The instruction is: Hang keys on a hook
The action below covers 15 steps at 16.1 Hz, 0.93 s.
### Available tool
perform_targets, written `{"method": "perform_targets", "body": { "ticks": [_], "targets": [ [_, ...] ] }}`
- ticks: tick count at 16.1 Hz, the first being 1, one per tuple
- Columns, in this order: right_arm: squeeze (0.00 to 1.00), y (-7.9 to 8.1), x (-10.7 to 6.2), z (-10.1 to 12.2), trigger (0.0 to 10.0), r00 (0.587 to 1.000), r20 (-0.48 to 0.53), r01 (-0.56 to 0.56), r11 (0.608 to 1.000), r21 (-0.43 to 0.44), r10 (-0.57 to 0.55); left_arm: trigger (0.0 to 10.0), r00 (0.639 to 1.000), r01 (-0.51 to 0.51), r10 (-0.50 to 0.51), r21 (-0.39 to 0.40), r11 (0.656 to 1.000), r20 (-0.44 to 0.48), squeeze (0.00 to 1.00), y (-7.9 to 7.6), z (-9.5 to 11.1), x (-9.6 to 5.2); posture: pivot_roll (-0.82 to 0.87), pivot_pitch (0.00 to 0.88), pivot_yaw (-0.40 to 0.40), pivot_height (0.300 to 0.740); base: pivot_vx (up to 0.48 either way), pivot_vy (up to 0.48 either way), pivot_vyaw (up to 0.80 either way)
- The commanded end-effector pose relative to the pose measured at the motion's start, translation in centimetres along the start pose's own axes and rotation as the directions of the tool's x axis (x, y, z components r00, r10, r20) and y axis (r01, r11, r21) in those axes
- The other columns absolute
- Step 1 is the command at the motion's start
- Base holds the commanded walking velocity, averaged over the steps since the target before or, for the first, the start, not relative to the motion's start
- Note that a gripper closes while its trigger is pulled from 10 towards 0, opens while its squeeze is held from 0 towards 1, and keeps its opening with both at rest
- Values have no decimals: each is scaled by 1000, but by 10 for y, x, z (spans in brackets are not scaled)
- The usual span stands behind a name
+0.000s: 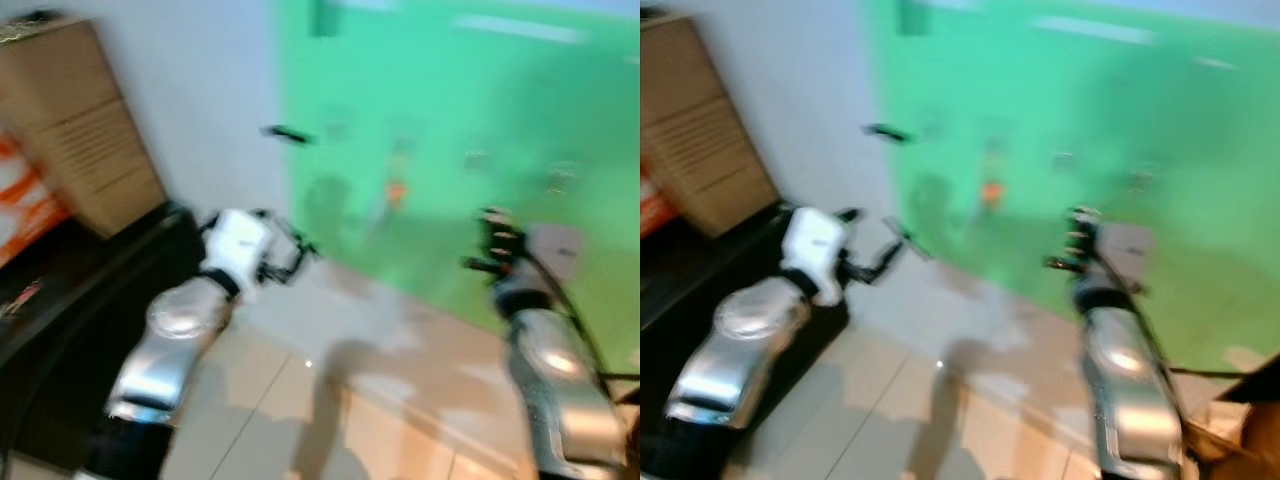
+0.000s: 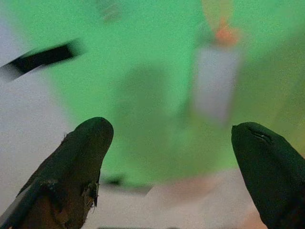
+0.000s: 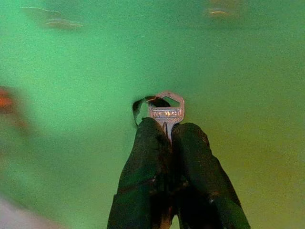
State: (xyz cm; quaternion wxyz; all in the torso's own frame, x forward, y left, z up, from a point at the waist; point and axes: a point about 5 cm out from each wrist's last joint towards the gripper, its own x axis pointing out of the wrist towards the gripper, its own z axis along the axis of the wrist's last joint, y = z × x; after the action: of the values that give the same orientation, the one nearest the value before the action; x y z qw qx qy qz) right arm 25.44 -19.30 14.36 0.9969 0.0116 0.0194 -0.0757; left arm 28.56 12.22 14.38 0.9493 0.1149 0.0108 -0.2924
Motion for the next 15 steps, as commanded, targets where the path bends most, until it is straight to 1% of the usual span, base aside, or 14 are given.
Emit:
{"method": "perform_targets", "body": {
  "ticks": [1, 3, 6, 11, 15],
  "targets": [
    [0, 12, -2, 8, 10000, 998, 44, -55, 998, 13, 54, 10000, 1000, -18, 18, 22, 1000, -14, 63, 9, -1, -5, -129, 0, 23, 732, 292, 0, 0],
    [0, 14, -6, 8, 10000, 995, 51, -89, 996, -2, 89, 10000, 1000, 31, -31, 17, 999, -5, 47, 8, 0, -5, -132, 0, 20, 732, 0, 0, 0],
    [0, 15, -7, 8, 10000, 993, 51, -105, 994, -18, 105, 10000, 995, 97, -97, 11, 995, 4, 51, 5, 2, -6, -132, 0, 18, 732, 0, 0, 0],
    [0, 19, -7, 11, 10000, 989, 59, -132, 991, -27, 134, 10000, 990, 140, -140, 14, 990, 2, 55, 4, 2, -11, -126, 0, 13, 732, 0, 0, 0],
    [0, 26, -9, 16, 10000, 978, 86, -187, 982, -23, 188, 10000, 977, 212, -212, 6, 977, 4, 55, -2, 4, -15, -124, 0, 17, 732, 0, 0, 0]
  ]
}}
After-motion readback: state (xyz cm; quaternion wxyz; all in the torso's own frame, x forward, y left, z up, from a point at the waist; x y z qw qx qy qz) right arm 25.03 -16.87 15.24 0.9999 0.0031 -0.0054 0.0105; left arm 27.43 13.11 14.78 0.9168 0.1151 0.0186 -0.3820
